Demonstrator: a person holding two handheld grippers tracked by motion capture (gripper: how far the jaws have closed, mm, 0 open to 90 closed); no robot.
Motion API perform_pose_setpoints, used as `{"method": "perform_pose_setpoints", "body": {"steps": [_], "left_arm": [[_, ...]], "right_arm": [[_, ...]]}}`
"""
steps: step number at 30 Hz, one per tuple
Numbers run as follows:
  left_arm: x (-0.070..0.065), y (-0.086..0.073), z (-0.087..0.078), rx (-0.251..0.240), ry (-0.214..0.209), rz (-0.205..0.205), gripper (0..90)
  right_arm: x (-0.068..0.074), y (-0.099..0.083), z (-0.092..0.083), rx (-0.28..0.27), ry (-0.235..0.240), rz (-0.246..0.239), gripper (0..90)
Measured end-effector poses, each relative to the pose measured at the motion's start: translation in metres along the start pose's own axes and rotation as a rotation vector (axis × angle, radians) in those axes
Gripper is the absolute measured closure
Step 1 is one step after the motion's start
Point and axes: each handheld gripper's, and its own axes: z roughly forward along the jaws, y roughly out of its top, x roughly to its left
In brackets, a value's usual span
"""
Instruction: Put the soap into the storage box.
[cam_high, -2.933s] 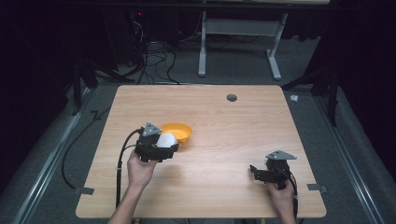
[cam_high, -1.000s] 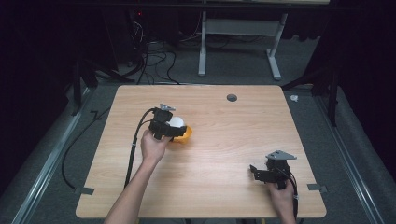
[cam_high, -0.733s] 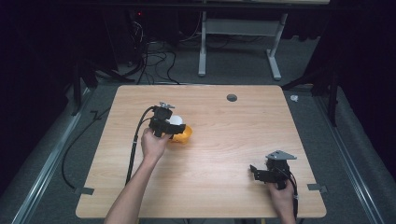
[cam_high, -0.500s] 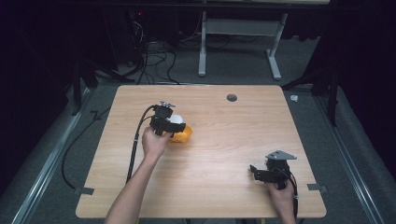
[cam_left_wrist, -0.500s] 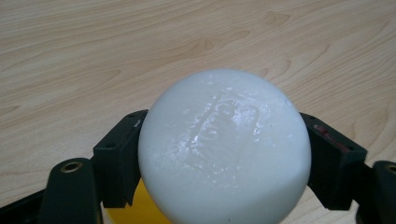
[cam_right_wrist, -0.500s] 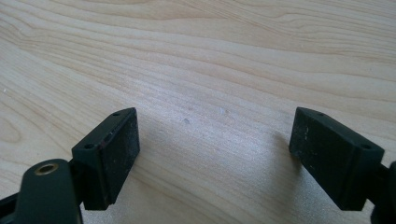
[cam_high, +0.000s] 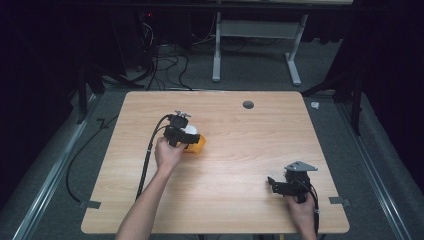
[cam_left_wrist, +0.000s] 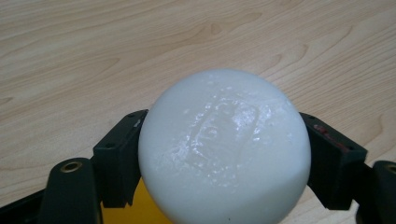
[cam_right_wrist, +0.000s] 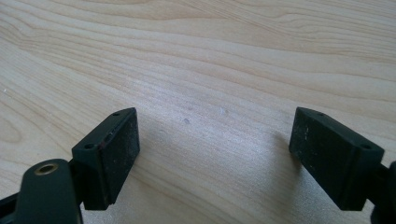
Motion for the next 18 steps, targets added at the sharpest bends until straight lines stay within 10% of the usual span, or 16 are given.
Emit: {"method": "perform_pose_setpoints", "body": {"steps": [18], "left_arm": [[-0.002, -0.008, 0.011, 0.029, 0.006, -0.001, 24.4]], "right_arm": [[0.000, 0.000, 0.000, 0.000, -0.001, 0.000, 17.0]]}}
